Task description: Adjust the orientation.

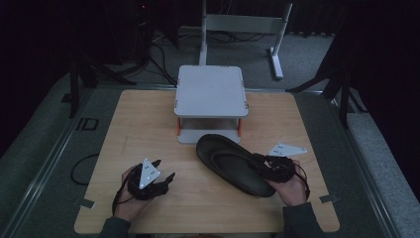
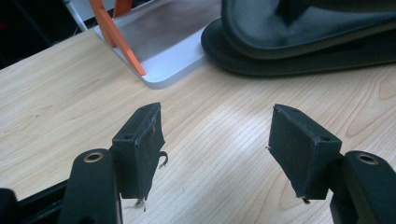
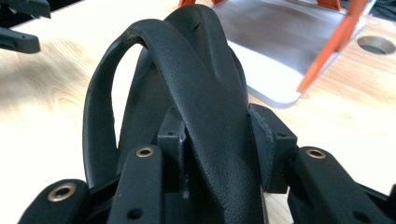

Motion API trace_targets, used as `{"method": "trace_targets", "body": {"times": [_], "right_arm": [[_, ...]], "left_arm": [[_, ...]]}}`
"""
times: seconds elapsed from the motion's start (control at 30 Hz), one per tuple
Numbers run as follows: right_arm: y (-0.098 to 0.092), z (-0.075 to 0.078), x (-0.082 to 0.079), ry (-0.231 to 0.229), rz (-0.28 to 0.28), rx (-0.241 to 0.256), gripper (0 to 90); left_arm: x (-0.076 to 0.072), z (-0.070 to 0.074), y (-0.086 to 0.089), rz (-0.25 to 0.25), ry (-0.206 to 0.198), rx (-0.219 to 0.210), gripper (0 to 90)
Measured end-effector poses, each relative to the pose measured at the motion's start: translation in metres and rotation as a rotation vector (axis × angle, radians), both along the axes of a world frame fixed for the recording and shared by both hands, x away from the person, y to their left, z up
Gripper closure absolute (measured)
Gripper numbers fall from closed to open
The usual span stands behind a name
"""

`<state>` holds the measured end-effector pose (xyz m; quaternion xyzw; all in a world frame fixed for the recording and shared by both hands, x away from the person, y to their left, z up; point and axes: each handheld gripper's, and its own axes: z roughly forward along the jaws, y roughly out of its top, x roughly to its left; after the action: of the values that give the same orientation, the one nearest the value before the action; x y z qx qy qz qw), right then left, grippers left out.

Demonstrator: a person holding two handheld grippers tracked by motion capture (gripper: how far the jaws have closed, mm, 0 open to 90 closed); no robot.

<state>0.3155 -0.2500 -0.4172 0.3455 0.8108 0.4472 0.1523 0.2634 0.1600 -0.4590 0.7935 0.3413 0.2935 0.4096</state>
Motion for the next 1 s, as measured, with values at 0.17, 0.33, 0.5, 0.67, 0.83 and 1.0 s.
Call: {"method": "trace_targets", "body": {"times": [0.17,0.33,0.5,0.67,0.83,1.0], "right_arm": [[0.0,-0.009,0.006,0.03,-0.013,-0.008,56.2],[0.005,-0.015,0.011,0.03,-0.049,-0.076,54.0],[0.013,-0.019,0.017,0.004,-0.029,-0.105,53.3],[0.026,-0.019,0.019,-0.055,-0.018,-0.121,52.7],[0.041,-0.011,0.019,-0.114,-0.013,-0.152,59.0],[0.048,-0.004,0.026,-0.11,0.004,-0.215,72.4]], "left_arm": [[0.0,0.0,0.0,-0.001,0.0,0.001,35.2],[0.0,0.0,0.001,0.001,0.001,-0.004,35.2],[0.001,-0.001,0.0,-0.001,0.004,-0.001,35.2],[0.001,-0.002,-0.002,-0.004,0.004,0.002,35.2],[0.002,-0.003,-0.002,-0.003,0.009,0.002,35.3],[0.002,-0.004,-0.004,-0.012,0.012,0.003,35.3]]}}
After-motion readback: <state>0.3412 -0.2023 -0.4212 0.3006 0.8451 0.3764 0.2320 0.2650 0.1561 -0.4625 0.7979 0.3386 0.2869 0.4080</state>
